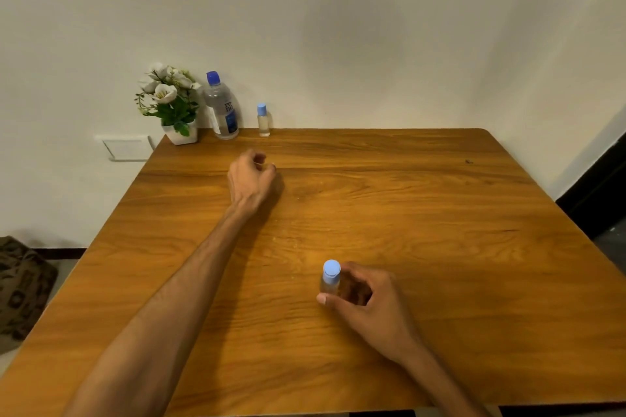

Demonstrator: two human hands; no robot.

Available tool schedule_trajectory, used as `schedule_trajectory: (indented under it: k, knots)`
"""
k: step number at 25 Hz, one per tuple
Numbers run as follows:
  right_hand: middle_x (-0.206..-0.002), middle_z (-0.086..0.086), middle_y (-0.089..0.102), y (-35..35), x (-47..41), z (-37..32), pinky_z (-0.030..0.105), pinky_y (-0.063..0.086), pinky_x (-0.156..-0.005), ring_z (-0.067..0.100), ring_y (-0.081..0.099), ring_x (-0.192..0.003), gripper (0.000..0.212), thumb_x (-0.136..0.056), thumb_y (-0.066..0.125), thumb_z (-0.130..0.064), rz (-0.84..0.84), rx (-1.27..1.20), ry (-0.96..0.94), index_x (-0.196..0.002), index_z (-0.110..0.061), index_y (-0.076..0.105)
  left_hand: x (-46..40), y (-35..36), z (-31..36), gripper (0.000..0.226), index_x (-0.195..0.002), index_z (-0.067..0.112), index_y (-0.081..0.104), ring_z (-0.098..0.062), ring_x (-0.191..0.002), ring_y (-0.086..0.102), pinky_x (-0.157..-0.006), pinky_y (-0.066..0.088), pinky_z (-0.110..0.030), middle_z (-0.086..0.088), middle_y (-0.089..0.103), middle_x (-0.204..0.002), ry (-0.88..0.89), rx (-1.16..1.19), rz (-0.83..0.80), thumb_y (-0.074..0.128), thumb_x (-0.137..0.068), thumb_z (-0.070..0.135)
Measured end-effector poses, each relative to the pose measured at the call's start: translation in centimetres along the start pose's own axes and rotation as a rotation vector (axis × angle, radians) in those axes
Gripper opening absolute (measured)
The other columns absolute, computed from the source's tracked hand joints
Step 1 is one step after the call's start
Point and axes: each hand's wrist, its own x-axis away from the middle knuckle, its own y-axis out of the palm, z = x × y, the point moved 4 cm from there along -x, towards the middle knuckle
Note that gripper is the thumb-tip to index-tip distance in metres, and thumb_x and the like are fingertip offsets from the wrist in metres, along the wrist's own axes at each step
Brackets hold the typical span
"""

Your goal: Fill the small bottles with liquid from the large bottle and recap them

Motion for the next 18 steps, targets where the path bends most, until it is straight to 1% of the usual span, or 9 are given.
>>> schedule_trajectory:
  k: [2, 4, 6, 7, 10, 12, 13, 15, 18]
  knots:
    - [-0.075, -0.017, 0.071, 0.0, -2.4, -0.4, 0.016, 0.048, -0.058, -0.002, 0.062, -0.064, 0.023, -0.077, 0.085, -0.049, 0.078, -0.021, -0.004, -0.095, -0.039, 0.074, -0.4, 0.3, 0.3, 0.034, -0.129, 0.009, 0.066, -0.014, -0.1, 0.066, -0.09, 0.058, -0.03, -0.009, 0.073, -0.122, 0.017, 0.005, -0.008, 0.067, -0.097, 0.021]
    - [-0.082, -0.017, 0.075, 0.1, -7.4, -0.7, 0.024, 0.06, -0.065, -0.001, 0.07, -0.073, 0.024, -0.076, 0.085, -0.049, 0.173, -0.01, 0.008, -0.096, -0.041, 0.074, -1.5, 0.7, 0.4, 0.034, -0.129, 0.008, 0.066, -0.013, -0.101, 0.064, -0.091, 0.056, -0.029, -0.009, 0.073, -0.123, 0.018, 0.0, -0.001, 0.068, -0.097, 0.021]
    - [-0.086, -0.014, 0.079, 0.7, -14.7, -0.5, 0.038, 0.066, -0.075, 0.003, 0.074, -0.08, 0.023, -0.078, 0.086, -0.041, 0.225, -0.044, 0.069, -0.097, -0.03, 0.079, -3.0, 1.4, 0.4, 0.036, -0.13, 0.007, 0.066, -0.014, -0.102, 0.064, -0.094, 0.056, -0.031, -0.01, 0.072, -0.123, 0.015, -0.001, -0.006, 0.068, -0.097, 0.021]
    - [-0.086, -0.012, 0.079, 1.0, -18.5, -0.5, 0.042, 0.065, -0.077, 0.007, 0.075, -0.082, 0.023, -0.079, 0.087, -0.039, 0.259, -0.056, 0.115, -0.096, -0.025, 0.08, -3.8, 1.8, 0.3, 0.037, -0.13, 0.006, 0.066, -0.015, -0.103, 0.065, -0.095, 0.057, -0.033, -0.01, 0.072, -0.123, 0.013, 0.002, -0.02, 0.069, -0.097, 0.02]
    - [-0.089, -0.007, 0.08, 3.0, -30.2, -0.2, 0.04, 0.063, -0.08, 0.014, 0.075, -0.086, 0.018, -0.084, 0.084, -0.036, 0.321, 0.012, 0.163, -0.094, -0.022, 0.08, -7.3, 3.1, -0.7, 0.038, -0.132, 0.006, 0.064, -0.016, -0.101, 0.065, -0.094, 0.055, -0.028, -0.011, 0.073, -0.121, 0.013, 0.018, -0.05, 0.07, -0.095, 0.014]
    - [-0.085, -0.004, 0.078, 4.9, -36.1, 0.4, 0.032, 0.057, -0.069, 0.018, 0.072, -0.082, 0.01, -0.087, 0.083, -0.031, 0.309, 0.075, 0.161, -0.088, -0.023, 0.078, -9.5, 3.8, -1.6, 0.039, -0.132, 0.005, 0.065, -0.013, -0.1, 0.063, -0.093, 0.051, -0.025, -0.011, 0.073, -0.122, 0.019, 0.011, -0.052, 0.069, -0.094, 0.011]
    - [-0.08, -0.005, 0.074, 5.8, -38.2, 0.6, 0.026, 0.051, -0.062, 0.017, 0.07, -0.078, 0.009, -0.087, 0.082, -0.028, 0.3, 0.113, 0.153, -0.084, -0.024, 0.075, -10.3, 4.0, -1.9, 0.039, -0.132, 0.004, 0.065, -0.013, -0.1, 0.063, -0.093, 0.05, -0.025, -0.012, 0.074, -0.122, 0.023, 0.008, -0.051, 0.069, -0.093, 0.01]
    - [-0.074, -0.007, 0.068, 6.8, -40.6, 1.4, 0.023, 0.043, -0.058, 0.018, 0.067, -0.073, 0.013, -0.088, 0.081, -0.023, 0.306, 0.158, 0.138, -0.08, -0.025, 0.07, -11.5, 4.4, -2.6, 0.038, -0.131, 0.003, 0.066, -0.012, -0.101, 0.062, -0.093, 0.049, -0.025, -0.012, 0.074, -0.123, 0.035, 0.007, -0.064, 0.068, -0.093, 0.008]
    - [-0.077, -0.003, 0.07, 7.5, -42.3, 2.5, 0.029, 0.051, -0.064, 0.018, 0.066, -0.073, 0.013, -0.088, 0.08, -0.022, 0.337, 0.183, 0.099, -0.081, -0.022, 0.069, -12.4, 4.7, -3.6, 0.038, -0.129, 0.004, 0.068, -0.016, -0.105, 0.065, -0.1, 0.052, -0.03, -0.012, 0.074, -0.124, 0.042, 0.026, -0.062, 0.067, -0.092, 0.006]
